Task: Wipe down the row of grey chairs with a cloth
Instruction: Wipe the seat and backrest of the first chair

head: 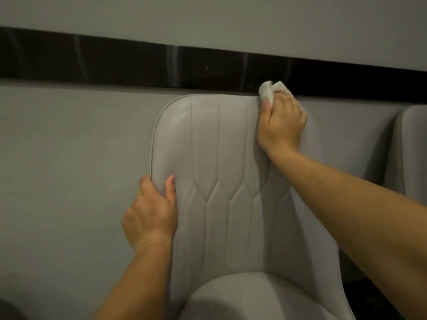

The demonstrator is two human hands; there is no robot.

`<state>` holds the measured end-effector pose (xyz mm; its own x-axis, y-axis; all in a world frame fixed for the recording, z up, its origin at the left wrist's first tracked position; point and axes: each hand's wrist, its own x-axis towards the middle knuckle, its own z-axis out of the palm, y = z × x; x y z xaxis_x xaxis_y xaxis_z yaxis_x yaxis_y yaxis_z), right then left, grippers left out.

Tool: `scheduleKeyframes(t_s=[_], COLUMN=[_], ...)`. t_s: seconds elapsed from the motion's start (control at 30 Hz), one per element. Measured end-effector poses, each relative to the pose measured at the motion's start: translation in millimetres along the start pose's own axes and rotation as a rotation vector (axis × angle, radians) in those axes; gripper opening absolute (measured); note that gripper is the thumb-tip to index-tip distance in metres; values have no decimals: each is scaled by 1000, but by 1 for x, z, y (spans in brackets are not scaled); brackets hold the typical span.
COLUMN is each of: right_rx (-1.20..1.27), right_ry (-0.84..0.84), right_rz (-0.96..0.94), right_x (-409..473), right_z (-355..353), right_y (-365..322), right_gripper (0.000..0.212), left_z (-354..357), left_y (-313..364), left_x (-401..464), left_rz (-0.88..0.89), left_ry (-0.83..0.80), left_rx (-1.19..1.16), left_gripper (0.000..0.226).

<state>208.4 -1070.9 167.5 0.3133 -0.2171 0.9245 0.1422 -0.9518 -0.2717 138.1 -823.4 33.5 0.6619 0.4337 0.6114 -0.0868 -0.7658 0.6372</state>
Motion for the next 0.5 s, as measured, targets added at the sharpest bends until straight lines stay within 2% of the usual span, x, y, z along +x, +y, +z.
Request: scheduleKeyframes(t_s=[0.1, 0.13, 0.2, 0.27, 0.33, 0.43, 0.5], right_rx=[319, 407, 482, 272, 52, -42, -60], right_ry=[156, 190, 182, -27, -254, -394, -441], right_rz=[338, 377, 334, 171, -81, -456, -577], right_x=[19, 27, 40, 39, 24, 6, 10], right_z=[11, 14, 20, 32, 44, 51, 45], right_y=[-34, -45, -72, -104, -129, -142, -133], right_gripper=[51, 52, 53, 61, 71, 72, 71], left_z=[0, 0, -1, -1, -2, -3, -3], left_y=[0, 0, 0, 1, 2, 3, 3], left_x=[1, 1, 1, 1, 1, 0, 0], left_rz=[-9, -10, -9, -11, -15, -15, -19], left_ry=[-11, -13, -12, -14, -18, -26, -33], left_rx=[16, 22, 22, 18, 11, 13, 17], left_gripper=[68, 67, 69, 70, 69, 67, 66])
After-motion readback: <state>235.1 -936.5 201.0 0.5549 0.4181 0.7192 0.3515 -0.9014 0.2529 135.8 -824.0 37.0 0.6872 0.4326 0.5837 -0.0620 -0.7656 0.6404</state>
